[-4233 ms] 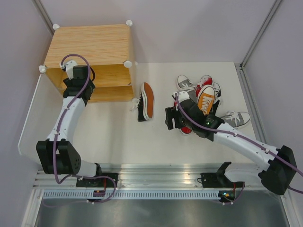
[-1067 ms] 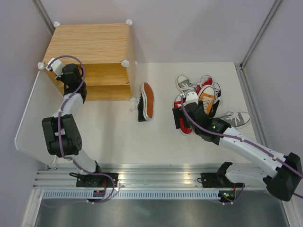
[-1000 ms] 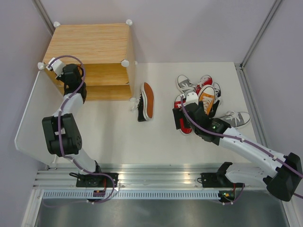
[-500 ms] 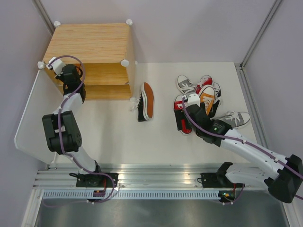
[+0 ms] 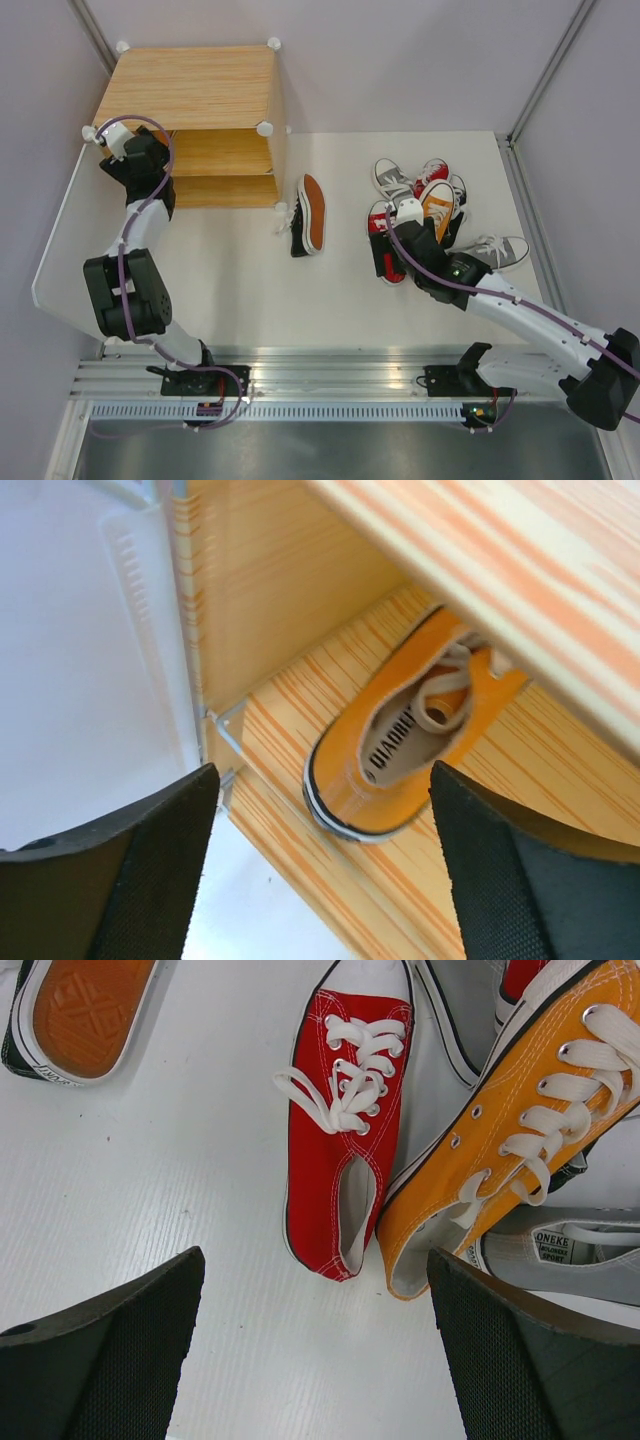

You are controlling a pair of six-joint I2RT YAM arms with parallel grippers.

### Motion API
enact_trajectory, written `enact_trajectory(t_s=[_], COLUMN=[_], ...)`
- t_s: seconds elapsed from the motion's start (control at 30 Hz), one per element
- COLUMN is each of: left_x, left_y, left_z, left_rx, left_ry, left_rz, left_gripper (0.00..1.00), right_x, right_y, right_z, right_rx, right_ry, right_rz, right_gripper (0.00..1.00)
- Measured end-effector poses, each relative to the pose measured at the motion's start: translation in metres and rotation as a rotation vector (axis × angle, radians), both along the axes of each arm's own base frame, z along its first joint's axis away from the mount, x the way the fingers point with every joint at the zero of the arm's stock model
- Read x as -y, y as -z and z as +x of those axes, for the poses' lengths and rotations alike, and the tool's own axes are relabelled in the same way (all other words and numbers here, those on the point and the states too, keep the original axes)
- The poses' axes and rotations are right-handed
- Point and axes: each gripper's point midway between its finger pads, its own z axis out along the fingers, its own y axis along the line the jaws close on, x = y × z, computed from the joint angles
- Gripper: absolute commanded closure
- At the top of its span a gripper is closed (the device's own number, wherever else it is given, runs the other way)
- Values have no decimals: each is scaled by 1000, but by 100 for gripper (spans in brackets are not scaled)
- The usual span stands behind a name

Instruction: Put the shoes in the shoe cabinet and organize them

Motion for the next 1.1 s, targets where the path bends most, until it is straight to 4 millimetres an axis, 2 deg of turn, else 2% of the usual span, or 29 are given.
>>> enact_trajectory(t_s=[0.2, 0.33, 0.5, 0.67, 0.73, 0.87, 1.1], left_x=[28, 41, 68, 105, 121, 139, 168], left_y=[-27, -35, -47, -55, -55, -53, -47], left_z=[-22, -49, -91, -126, -138, -160, -197], left_rx=[-5, -49, -85, -117, -141, -183, -267], left_ry=[98, 137, 218, 320, 372, 433, 556], left_rz=[-17, -41, -122, -169, -181, -196, -170], left_gripper=[4, 2, 0, 0, 0, 0, 0], right_x=[-2, -2, 10, 33, 47, 72, 105], right_y=[-8, -13, -23, -28, -25, -14, 30], right_z=[2, 4, 13, 38, 49, 69, 95], right_rx=[14, 24, 36, 15, -8, -64, -217], right_ry=[-1, 14, 104, 254, 325, 442, 596], right_rz=[15, 22, 10, -1, -10, -25, -4], right_gripper=[4, 4, 4, 5, 6, 6, 8])
